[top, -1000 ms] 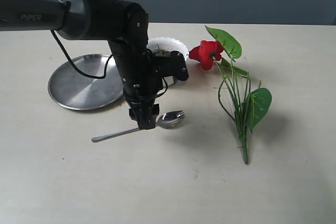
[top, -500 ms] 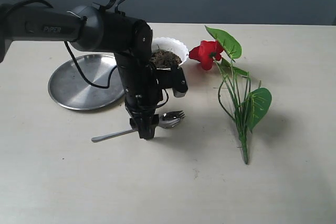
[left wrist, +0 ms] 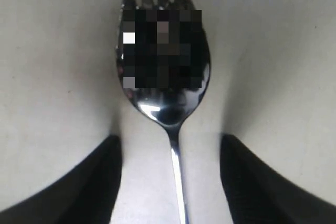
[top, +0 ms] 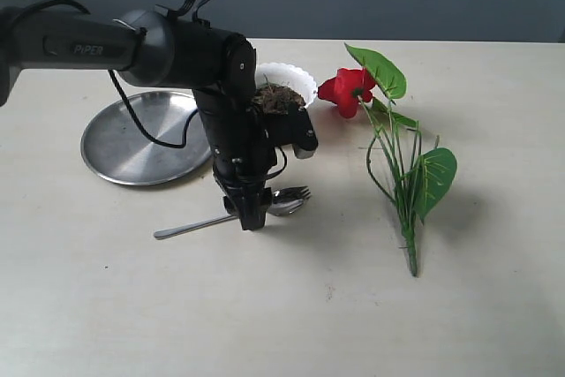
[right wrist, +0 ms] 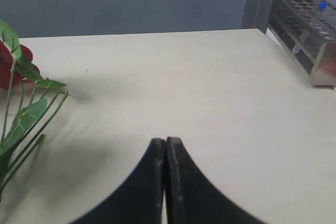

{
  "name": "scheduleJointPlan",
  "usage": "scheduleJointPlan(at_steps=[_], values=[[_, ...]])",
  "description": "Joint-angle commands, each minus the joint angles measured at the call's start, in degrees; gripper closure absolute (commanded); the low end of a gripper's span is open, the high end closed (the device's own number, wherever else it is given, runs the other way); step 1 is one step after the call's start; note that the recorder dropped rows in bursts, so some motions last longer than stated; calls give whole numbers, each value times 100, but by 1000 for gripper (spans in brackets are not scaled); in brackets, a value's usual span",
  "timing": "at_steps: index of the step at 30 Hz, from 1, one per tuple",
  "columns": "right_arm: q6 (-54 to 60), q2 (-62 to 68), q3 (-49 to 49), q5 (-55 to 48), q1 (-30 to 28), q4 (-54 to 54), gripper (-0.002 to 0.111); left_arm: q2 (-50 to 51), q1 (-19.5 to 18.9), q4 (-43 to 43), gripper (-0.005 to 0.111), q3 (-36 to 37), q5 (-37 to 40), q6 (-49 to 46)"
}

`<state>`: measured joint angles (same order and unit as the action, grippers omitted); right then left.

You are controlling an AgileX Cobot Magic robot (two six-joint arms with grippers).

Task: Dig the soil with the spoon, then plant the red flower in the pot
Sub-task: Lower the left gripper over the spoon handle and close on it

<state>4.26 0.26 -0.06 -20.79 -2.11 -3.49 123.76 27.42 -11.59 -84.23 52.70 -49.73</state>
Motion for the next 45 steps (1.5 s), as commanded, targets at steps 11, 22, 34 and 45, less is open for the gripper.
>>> scheduleJointPlan(at_steps=[11, 22, 34, 45], values=[[5, -26, 6, 14, 13, 4, 108, 106, 14, 146, 54, 15, 139, 286], [5, -26, 6, 14, 13, 4, 108, 106, 14, 443, 54, 132, 438, 593], [5, -26, 6, 14, 13, 4, 108, 129, 14, 330, 54, 272, 208, 605], [5, -26, 6, 14, 13, 4, 108, 263, 14, 251, 65, 272, 273, 630]])
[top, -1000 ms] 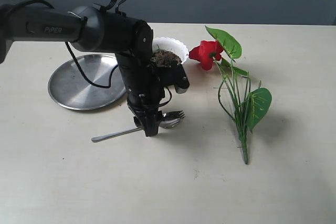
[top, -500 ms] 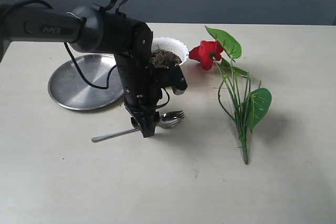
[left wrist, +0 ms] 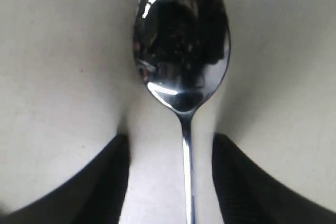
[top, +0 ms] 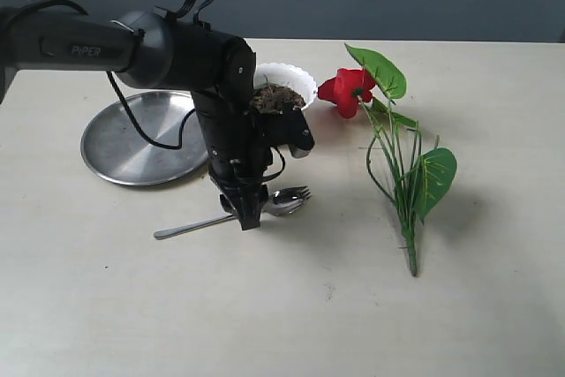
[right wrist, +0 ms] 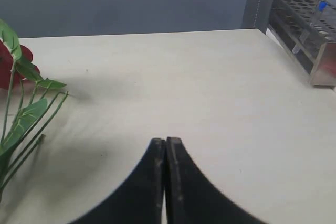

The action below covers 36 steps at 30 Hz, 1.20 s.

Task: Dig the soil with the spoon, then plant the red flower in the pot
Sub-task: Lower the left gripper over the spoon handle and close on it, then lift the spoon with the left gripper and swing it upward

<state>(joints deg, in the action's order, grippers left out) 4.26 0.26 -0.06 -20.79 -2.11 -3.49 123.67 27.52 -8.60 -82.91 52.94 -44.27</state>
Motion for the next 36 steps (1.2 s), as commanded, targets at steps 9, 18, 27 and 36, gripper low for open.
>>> scheduleJointPlan(at_steps=[9, 18, 27, 36], values=[[5, -26, 6, 14, 13, 4, 108, 297, 4, 99, 106, 140, 472, 22], [5, -26, 6, 14, 13, 4, 108, 297, 4, 399, 106, 140, 886, 47], [5, -26, 6, 14, 13, 4, 108, 150, 4, 399, 106, 140, 848, 107], [5, -26, 6, 14, 13, 4, 108, -296, 4, 326, 106, 140, 851, 208]])
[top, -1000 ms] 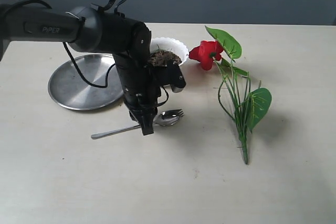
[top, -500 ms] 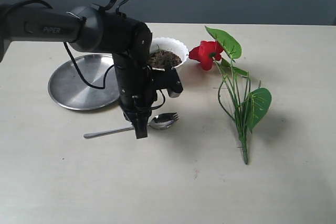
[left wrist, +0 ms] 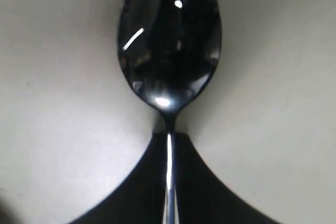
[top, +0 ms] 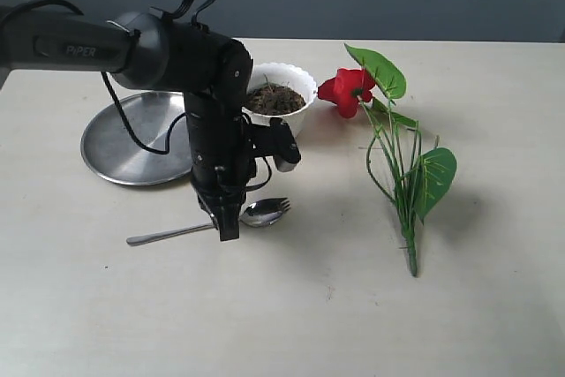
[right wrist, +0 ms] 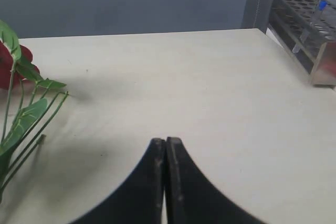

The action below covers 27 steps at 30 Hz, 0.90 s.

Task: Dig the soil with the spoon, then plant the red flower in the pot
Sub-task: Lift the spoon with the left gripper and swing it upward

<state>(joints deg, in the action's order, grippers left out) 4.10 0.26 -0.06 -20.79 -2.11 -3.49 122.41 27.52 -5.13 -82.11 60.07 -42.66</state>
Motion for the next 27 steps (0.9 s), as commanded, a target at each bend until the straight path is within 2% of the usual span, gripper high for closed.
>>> scheduleJointPlan(at_steps=[1, 9, 22, 27], values=[[20, -26, 6, 14, 13, 4, 108, -195, 4, -33, 106, 60, 138, 47], [20, -26, 6, 14, 13, 4, 108, -543, 4, -212, 106, 60, -61, 72], [20, -26, 6, 14, 13, 4, 108, -1590, 4, -703, 106, 60, -992, 72], [20, -26, 6, 14, 13, 4, 108, -1834, 4, -690, 106, 60, -1094, 72]])
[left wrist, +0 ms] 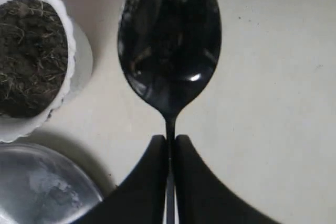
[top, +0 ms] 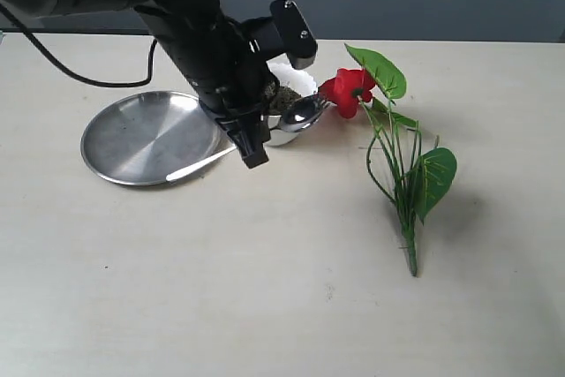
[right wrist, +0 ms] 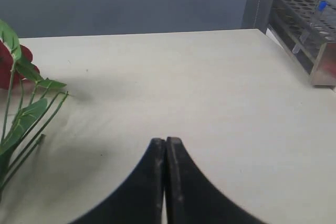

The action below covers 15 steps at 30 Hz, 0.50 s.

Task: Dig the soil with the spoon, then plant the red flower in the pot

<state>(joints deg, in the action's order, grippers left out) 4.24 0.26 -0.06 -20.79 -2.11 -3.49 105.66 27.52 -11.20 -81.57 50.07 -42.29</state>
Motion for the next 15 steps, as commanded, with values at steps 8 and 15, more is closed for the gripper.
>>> scheduleJointPlan(at_steps=[8, 15], values=[[7, -26, 6, 14, 13, 4, 108, -635, -492, -423, 106, 6, -284, 24], [7, -26, 6, 14, 13, 4, 108, -973, -922, -632, 106, 6, -537, -12]])
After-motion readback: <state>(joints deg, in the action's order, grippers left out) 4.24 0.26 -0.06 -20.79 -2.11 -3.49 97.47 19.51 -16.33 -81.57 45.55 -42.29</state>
